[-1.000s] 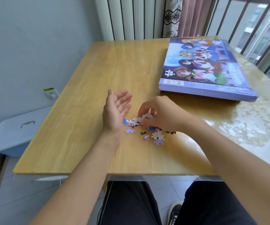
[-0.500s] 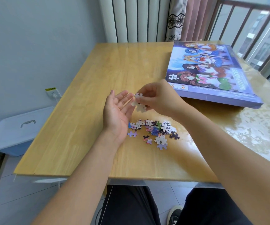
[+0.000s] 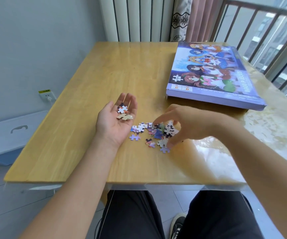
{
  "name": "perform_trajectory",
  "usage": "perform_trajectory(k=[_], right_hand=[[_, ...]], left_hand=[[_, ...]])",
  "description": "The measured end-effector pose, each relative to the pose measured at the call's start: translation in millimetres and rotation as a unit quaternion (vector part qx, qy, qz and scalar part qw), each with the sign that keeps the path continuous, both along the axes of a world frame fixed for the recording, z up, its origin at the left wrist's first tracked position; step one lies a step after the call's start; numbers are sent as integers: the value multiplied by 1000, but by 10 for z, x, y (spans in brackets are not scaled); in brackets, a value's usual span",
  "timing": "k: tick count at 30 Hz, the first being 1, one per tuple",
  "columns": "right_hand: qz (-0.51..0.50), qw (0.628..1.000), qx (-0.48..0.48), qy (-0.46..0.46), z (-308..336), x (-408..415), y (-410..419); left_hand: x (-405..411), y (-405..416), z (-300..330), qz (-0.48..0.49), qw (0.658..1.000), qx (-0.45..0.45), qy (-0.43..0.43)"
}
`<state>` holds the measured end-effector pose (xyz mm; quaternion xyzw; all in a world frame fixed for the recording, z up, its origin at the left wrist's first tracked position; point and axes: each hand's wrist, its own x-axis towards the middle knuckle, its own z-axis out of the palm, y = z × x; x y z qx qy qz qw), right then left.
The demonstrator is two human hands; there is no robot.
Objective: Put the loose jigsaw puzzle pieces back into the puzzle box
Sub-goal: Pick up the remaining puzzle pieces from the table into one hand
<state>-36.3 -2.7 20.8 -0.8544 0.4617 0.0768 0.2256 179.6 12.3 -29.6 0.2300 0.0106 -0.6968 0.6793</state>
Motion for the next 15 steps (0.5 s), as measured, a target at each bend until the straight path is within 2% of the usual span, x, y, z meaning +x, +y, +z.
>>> perform_trajectory(k=[7, 15], right_hand=[[-4, 995, -54, -79, -175, 70, 72], [-51, 985, -6, -163, -170, 98, 3]], left_hand=[[23, -10, 4, 25, 998, 36, 50], [42, 11, 27, 16, 999, 12, 38]])
